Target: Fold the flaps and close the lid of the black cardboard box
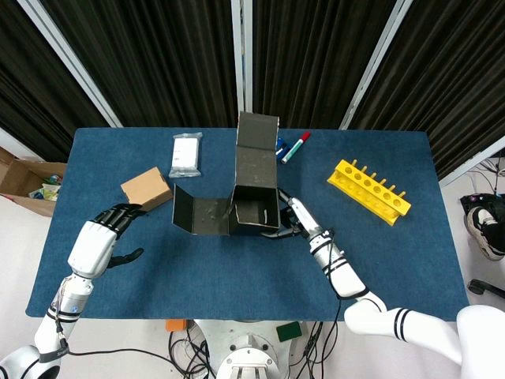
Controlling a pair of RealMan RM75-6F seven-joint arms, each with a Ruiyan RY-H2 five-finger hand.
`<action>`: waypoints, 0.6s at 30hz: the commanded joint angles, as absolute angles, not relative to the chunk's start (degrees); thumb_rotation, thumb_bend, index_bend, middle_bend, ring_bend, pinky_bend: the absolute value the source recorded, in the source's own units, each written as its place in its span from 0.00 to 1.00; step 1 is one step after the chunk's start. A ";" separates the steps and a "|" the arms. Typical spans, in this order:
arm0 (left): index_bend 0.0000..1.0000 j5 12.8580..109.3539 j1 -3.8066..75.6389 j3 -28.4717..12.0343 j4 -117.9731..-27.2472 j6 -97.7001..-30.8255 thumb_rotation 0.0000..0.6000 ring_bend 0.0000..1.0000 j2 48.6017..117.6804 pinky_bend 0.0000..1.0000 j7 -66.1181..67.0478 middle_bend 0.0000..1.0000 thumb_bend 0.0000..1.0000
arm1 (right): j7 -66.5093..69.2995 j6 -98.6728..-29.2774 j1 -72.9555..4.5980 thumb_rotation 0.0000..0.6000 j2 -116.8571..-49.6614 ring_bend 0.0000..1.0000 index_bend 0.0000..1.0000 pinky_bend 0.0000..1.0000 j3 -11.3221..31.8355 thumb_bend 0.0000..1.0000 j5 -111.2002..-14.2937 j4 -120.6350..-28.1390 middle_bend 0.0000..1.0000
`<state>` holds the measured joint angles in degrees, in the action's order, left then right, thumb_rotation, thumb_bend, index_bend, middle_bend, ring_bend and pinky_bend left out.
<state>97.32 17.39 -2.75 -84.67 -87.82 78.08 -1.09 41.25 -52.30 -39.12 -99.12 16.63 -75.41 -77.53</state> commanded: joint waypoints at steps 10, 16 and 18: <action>0.33 93.76 16.59 -3.51 -77.31 -87.78 1.00 0.49 82.85 0.78 -5.07 0.35 0.00 | 47.50 -51.73 -38.65 1.00 -93.67 0.87 0.42 1.00 18.99 0.09 -75.18 -83.74 0.42; 0.41 97.69 19.16 -3.91 -72.27 -89.25 1.00 0.78 87.91 0.96 -6.66 0.52 0.00 | 49.31 -49.98 -39.36 1.00 -93.02 0.87 0.42 1.00 18.84 0.09 -74.99 -86.56 0.42; 0.41 98.99 20.52 -4.84 -70.75 -90.33 1.00 0.80 89.77 0.98 -6.94 0.53 0.00 | 49.08 -49.72 -39.60 1.00 -93.32 0.87 0.42 1.00 18.51 0.09 -75.00 -86.82 0.42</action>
